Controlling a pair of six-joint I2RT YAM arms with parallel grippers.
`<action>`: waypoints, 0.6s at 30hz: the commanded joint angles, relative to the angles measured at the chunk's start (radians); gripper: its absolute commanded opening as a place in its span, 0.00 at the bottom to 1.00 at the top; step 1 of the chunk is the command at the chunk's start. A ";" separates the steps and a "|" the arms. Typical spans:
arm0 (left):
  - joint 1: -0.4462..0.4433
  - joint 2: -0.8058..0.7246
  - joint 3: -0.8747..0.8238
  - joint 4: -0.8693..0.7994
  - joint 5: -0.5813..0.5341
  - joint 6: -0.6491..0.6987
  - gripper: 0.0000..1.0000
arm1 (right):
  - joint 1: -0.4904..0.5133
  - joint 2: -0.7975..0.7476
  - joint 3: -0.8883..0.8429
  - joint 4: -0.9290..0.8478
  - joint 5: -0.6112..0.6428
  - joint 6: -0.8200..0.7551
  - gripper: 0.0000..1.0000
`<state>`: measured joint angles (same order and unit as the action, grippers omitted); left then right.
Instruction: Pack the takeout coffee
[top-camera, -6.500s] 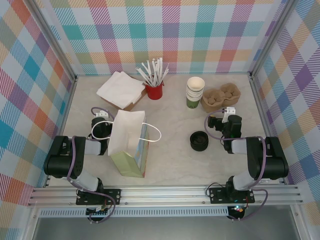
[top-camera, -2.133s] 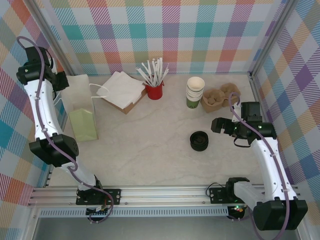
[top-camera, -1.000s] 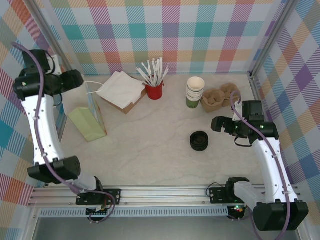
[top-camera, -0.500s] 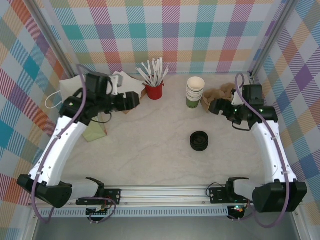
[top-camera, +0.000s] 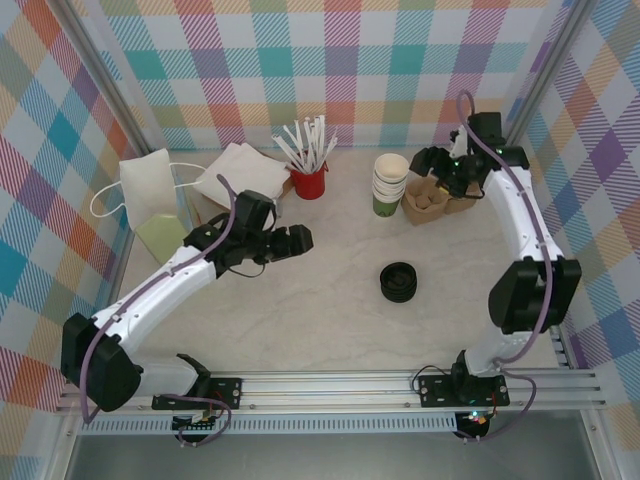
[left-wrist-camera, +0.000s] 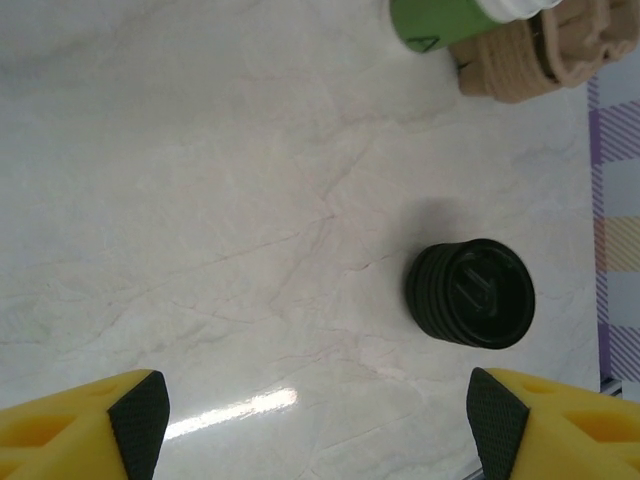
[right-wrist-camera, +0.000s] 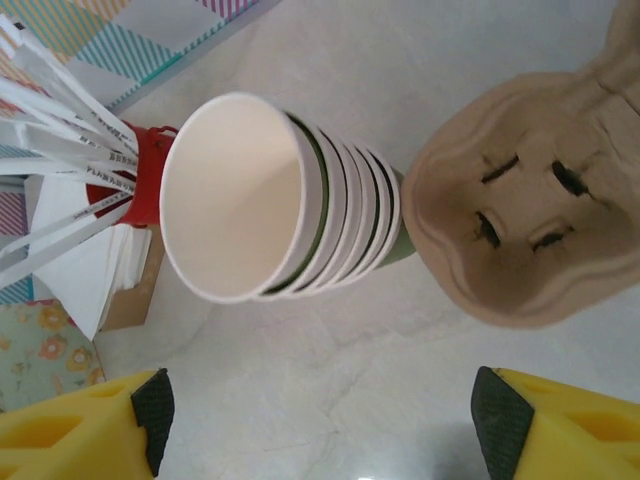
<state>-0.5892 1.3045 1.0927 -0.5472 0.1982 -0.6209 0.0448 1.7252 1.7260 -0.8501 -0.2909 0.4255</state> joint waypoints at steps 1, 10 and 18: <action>-0.026 0.019 -0.038 0.085 -0.006 -0.069 0.81 | 0.034 0.074 0.106 -0.070 0.021 -0.020 0.77; -0.028 0.043 -0.069 0.082 -0.023 -0.077 0.82 | 0.077 0.289 0.376 -0.212 0.116 -0.055 0.55; -0.029 0.052 -0.047 0.056 -0.032 -0.066 0.83 | 0.093 0.362 0.454 -0.241 0.136 -0.057 0.37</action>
<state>-0.6064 1.3476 1.0290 -0.4870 0.1825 -0.6888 0.1310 2.0712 2.1387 -1.0447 -0.1722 0.3790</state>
